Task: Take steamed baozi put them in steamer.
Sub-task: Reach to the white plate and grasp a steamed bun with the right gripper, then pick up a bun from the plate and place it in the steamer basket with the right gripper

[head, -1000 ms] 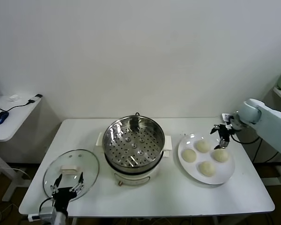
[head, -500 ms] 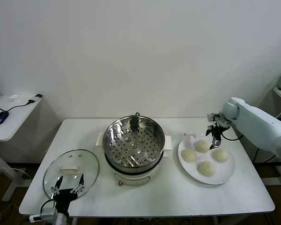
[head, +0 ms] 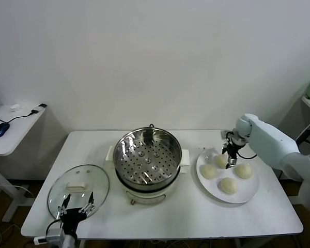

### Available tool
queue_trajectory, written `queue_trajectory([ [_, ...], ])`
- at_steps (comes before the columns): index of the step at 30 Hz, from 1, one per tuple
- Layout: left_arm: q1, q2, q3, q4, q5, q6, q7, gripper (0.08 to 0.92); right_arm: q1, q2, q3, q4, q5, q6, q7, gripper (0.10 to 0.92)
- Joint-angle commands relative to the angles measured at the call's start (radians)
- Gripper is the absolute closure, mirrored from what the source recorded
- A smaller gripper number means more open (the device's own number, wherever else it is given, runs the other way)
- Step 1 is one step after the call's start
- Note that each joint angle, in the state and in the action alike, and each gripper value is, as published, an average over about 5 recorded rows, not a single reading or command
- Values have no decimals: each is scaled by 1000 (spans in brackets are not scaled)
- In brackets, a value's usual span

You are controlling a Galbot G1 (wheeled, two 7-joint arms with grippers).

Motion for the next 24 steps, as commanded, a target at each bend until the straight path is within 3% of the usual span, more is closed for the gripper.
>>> queue_trajectory([
  [1,1,-4,5,-11,2,4,0,177,2,11,3,3,-16,1,0,430],
  [14,4,-12,26,-39,9,6,0,177,481,-126,-444,429,314,-9,-11,440],
  [20,6,-10,45,-50,16,9,-1,177,796,-38,-615,676,479,69,-3,440],
  [24,6,-9,54,-57,23,11,-1,177,876,71,-614,776,494,161,3,440],
])
